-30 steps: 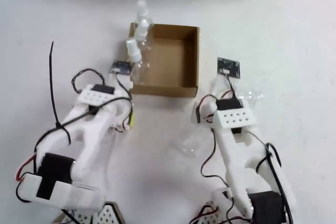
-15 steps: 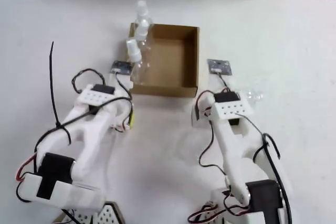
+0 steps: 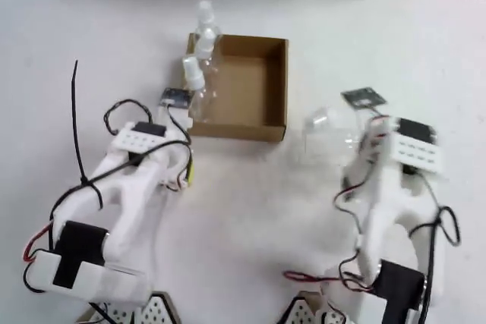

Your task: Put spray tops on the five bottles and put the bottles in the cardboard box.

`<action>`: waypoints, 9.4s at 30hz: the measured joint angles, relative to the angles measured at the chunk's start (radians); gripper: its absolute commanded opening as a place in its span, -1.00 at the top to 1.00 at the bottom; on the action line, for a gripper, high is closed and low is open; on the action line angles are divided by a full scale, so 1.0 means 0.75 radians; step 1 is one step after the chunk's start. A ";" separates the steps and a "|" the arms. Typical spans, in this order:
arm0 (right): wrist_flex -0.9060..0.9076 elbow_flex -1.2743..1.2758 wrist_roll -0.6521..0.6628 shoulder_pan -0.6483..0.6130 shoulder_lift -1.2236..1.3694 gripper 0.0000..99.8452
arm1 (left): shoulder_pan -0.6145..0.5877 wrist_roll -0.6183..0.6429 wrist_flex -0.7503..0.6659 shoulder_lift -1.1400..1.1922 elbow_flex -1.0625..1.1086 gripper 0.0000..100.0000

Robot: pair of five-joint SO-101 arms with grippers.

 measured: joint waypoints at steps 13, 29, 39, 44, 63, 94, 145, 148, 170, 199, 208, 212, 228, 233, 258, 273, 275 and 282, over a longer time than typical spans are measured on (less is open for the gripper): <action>-0.354 0.080 0.268 0.358 0.153 0.62 | 0.000 0.000 0.000 0.000 0.000 0.96; -0.233 0.016 -0.082 0.393 0.010 0.50 | 0.000 0.000 0.000 0.000 0.000 0.96; -0.147 0.090 -0.293 0.473 -0.104 0.49 | 0.000 0.000 0.000 0.000 0.000 0.96; -0.256 0.168 -0.331 0.440 -0.104 0.49 | 0.000 0.000 0.000 0.000 0.000 0.96; -0.378 0.223 -0.342 0.376 -0.104 0.50 | -0.006 0.000 0.000 0.000 0.000 0.96; -0.479 0.223 -0.342 0.333 0.096 0.55 | -0.033 0.000 0.000 0.000 0.000 0.96; -0.315 0.055 0.100 0.325 0.309 0.86 | -0.033 0.000 0.000 0.000 0.000 0.96; -0.315 0.033 0.100 0.323 0.313 0.91 | -0.033 0.000 0.000 0.000 0.000 0.96; -0.186 -0.239 -0.239 0.601 0.381 0.55 | -0.033 0.000 -0.008 0.000 0.000 0.96; -0.252 -0.229 0.282 0.599 0.559 0.58 | -0.035 0.000 -0.008 0.000 0.000 0.96; -0.260 -0.229 0.321 0.601 0.513 0.96 | -0.035 0.000 -0.008 0.002 0.000 0.96; -0.231 -0.229 0.321 0.599 0.376 0.97 | -0.035 0.000 -0.008 0.002 0.000 0.96; -0.174 0.178 -0.340 0.291 -0.544 0.97 | -0.039 0.000 -0.008 0.002 0.000 0.96; -0.458 0.262 -0.624 0.076 -0.651 0.97 | -0.082 0.000 -0.016 0.002 0.000 0.96; -1.123 0.734 -0.964 -0.839 -1.514 0.96 | -0.278 -0.004 -0.153 -0.646 0.227 0.96; -1.317 1.150 -0.851 -1.150 -1.903 0.96 | -0.288 -0.004 -0.160 -1.207 -0.092 0.96; -1.320 1.203 -0.851 -1.203 -1.913 0.96 | -0.262 0.000 -0.209 -1.254 -0.194 0.96; -1.405 1.373 -0.851 -1.297 -1.915 0.96 | -0.110 -0.004 -0.426 -1.287 -0.430 0.96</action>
